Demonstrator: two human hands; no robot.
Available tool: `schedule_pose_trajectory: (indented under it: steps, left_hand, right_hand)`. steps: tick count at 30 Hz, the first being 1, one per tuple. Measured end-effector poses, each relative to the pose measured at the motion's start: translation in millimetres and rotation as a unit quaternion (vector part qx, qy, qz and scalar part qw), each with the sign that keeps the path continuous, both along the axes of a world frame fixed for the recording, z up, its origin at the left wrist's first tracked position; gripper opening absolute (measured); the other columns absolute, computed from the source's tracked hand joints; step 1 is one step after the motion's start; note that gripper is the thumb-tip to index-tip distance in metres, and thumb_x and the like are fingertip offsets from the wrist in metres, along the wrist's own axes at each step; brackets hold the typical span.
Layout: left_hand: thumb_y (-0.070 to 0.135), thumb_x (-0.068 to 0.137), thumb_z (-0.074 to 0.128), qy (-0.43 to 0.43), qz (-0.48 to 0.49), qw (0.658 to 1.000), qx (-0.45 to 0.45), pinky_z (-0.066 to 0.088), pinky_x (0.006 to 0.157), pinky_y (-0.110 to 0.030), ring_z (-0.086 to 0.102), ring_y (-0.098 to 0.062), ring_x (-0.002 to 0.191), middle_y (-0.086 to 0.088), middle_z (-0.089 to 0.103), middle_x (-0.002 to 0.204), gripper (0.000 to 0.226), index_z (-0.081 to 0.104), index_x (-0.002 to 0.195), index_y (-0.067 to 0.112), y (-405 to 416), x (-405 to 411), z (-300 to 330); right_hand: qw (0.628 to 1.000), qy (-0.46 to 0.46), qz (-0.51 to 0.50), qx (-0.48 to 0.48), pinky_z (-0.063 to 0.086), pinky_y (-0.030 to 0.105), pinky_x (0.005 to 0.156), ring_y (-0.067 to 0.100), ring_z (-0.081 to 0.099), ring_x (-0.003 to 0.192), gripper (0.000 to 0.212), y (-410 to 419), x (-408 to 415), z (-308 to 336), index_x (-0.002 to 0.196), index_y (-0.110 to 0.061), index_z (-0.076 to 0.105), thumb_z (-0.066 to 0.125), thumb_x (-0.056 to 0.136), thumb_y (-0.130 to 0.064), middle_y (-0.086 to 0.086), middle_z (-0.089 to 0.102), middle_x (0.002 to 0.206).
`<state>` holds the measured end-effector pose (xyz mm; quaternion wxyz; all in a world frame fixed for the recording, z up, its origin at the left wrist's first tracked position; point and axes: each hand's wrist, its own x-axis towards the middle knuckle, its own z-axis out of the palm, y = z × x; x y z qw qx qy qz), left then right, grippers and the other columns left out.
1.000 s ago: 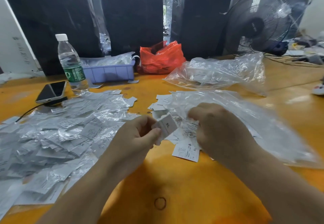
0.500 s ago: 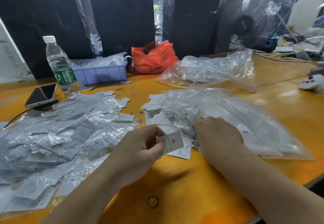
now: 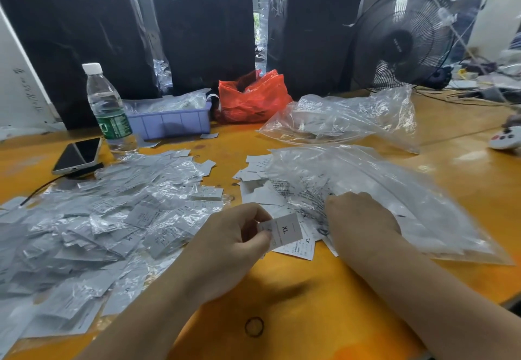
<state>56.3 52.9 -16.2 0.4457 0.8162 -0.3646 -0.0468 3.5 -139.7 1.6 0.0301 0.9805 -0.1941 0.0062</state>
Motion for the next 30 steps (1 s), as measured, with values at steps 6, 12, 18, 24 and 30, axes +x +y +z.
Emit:
schedule_pose_trajectory:
  steps: [6,12,18,24,30]
  left_hand:
    - [0.039,0.08,0.05,0.013,0.0,1.0,-0.007,0.035,0.053,-0.021,0.048,-0.011,0.059,0.0,0.063,0.073,0.012,0.061,0.085,0.039,0.2,1.0,0.6]
    - [0.033,0.084,0.053,0.012,0.053,0.998,-0.02,0.033,0.05,-0.019,0.047,-0.009,0.056,-0.001,0.064,0.071,0.013,0.061,0.076,0.039,2.4,4.5,1.5]
    - [0.03,0.087,0.052,0.037,0.149,0.984,-0.094,0.034,0.054,-0.036,0.044,-0.014,0.054,-0.007,0.06,0.066,0.021,0.059,0.071,0.019,10.9,10.9,8.7]
    - [0.038,0.079,0.045,0.016,0.227,0.965,-0.127,0.03,0.045,-0.023,0.039,-0.004,0.047,0.009,0.049,0.053,0.024,0.051,0.064,0.02,22.8,16.6,16.8]
    - [0.044,0.091,0.052,0.01,0.233,0.962,-0.144,0.045,0.053,-0.04,0.054,-0.011,0.056,0.004,0.065,0.067,0.018,0.058,0.083,0.029,25.7,21.3,15.6]
  right_hand:
    - [0.986,-0.13,0.051,-0.09,0.041,0.033,0.067,0.026,0.057,0.093,0.028,5.1,-2.0,1.5,0.107,-0.017,0.061,0.06,0.082,-0.004,0.002,0.058,0.092]
    - [0.933,-0.306,0.185,0.036,0.055,0.038,0.056,0.03,0.063,0.07,0.021,1.2,-0.1,0.5,0.093,-0.004,0.072,0.066,0.077,0.009,0.009,0.066,0.083]
    - [0.814,-0.357,0.212,0.405,0.051,0.019,0.061,0.006,0.062,0.065,0.007,11.6,11.6,16.1,0.087,-0.022,0.075,0.074,0.085,-0.015,-0.011,0.069,0.071]
    - [0.707,-0.285,0.27,0.589,0.047,0.027,0.057,0.012,0.053,0.058,0.023,35.4,41.5,46.4,0.071,-0.023,0.073,0.074,0.062,-0.044,-0.005,0.062,0.061]
    - [0.602,-0.212,0.313,0.704,0.046,0.025,0.053,0.015,0.046,0.055,0.022,51.5,76.8,36.9,0.078,-0.02,0.075,0.078,0.059,-0.031,0.001,0.055,0.063]
